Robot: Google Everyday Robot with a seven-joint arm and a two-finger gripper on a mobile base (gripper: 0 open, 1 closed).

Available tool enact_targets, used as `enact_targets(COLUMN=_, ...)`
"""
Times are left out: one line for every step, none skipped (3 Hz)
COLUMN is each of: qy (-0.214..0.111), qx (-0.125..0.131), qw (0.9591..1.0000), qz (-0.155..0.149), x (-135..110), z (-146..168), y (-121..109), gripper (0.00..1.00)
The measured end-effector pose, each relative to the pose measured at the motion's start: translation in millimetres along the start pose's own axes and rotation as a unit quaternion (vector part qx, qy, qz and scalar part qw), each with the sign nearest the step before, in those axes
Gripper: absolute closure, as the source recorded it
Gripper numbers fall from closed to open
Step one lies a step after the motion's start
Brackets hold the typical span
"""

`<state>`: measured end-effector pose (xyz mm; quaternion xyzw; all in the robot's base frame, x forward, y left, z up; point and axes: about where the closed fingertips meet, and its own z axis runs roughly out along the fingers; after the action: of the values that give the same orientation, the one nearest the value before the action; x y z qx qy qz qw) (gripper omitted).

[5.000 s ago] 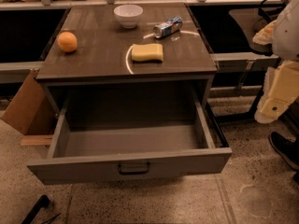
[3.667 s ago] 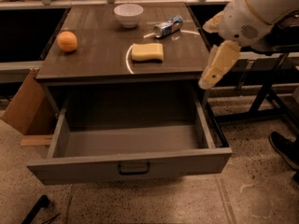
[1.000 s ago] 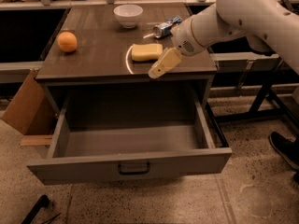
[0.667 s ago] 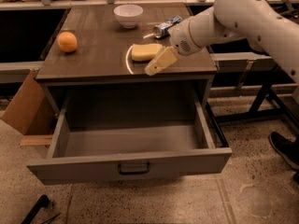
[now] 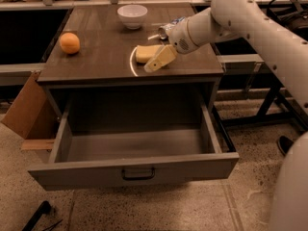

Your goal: Place sponge into top drawer

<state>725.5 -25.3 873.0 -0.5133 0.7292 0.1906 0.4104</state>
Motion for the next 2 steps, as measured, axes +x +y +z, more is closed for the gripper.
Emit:
enact_targets(qy=0.005, qx=-0.011, qw=0.9999, qz=-0.002, x=-3, z=17, y=-7, gripper=0.0)
enact_targets(qy=0.02, qx=-0.016, qw=0.9997, qz=-0.004, x=-2, z=32, y=-9, gripper=0.0)
